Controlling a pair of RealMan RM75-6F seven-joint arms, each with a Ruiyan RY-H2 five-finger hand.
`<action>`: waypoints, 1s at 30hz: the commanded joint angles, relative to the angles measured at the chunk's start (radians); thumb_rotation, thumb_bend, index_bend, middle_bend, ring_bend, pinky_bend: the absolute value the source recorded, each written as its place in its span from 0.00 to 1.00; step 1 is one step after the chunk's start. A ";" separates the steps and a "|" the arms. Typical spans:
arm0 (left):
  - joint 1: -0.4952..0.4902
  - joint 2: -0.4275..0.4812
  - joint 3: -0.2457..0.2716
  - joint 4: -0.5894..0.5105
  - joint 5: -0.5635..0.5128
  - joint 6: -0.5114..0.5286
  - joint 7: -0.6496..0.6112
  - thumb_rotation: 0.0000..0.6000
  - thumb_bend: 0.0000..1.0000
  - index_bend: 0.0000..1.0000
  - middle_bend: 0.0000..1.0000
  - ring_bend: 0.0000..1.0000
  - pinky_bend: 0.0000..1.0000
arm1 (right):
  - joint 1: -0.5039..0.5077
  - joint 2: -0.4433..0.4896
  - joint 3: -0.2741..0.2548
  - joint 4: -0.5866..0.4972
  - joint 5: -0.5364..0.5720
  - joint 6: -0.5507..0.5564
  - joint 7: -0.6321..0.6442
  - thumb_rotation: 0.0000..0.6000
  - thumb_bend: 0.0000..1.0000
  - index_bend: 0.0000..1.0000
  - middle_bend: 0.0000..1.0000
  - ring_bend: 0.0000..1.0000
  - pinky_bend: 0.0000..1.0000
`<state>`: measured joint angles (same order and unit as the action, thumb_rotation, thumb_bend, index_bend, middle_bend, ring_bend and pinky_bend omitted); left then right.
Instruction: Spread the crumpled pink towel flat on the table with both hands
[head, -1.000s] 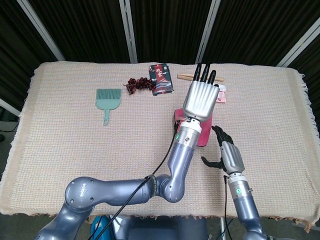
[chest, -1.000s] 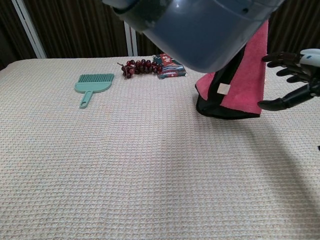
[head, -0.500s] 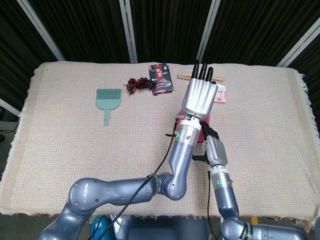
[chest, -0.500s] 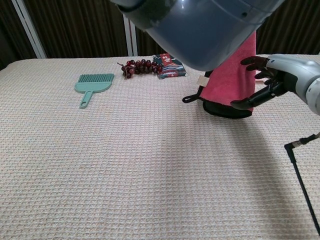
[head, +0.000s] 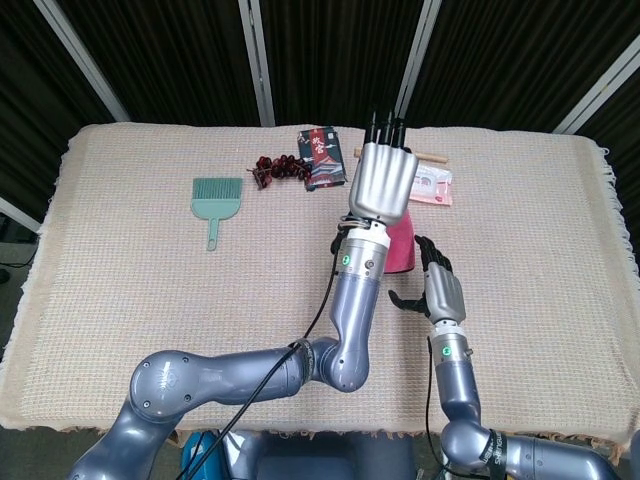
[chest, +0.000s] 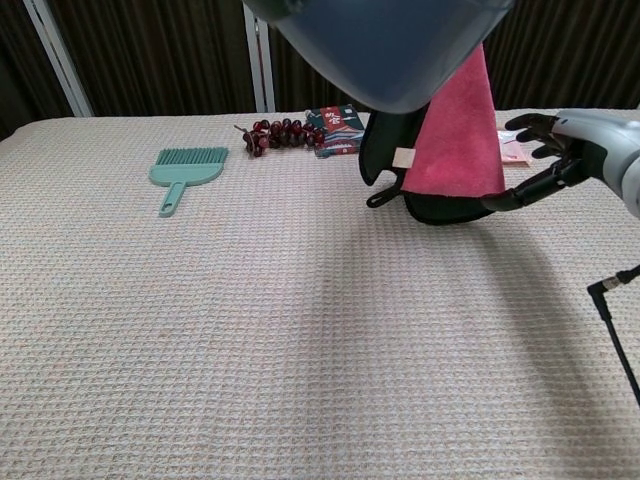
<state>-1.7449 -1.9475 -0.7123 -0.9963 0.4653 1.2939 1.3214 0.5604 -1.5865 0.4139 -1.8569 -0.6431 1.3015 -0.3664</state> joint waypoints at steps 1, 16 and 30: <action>-0.003 0.014 -0.008 -0.019 -0.032 0.027 0.046 1.00 0.67 0.74 0.16 0.00 0.00 | -0.005 0.016 0.005 -0.001 0.008 -0.009 0.013 1.00 0.26 0.00 0.00 0.00 0.00; -0.112 0.029 -0.112 -0.077 -0.235 0.163 0.280 1.00 0.67 0.79 0.16 0.00 0.00 | -0.020 0.073 0.028 -0.042 0.019 0.001 0.061 1.00 0.26 0.00 0.00 0.00 0.00; -0.133 0.138 -0.117 -0.125 -0.264 0.259 0.376 1.00 0.71 0.83 0.18 0.00 0.00 | -0.039 0.112 0.014 -0.029 0.015 -0.025 0.119 1.00 0.26 0.00 0.00 0.00 0.00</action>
<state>-1.8812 -1.8210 -0.8362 -1.1136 0.2016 1.5416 1.6843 0.5229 -1.4768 0.4293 -1.8890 -0.6275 1.2795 -0.2517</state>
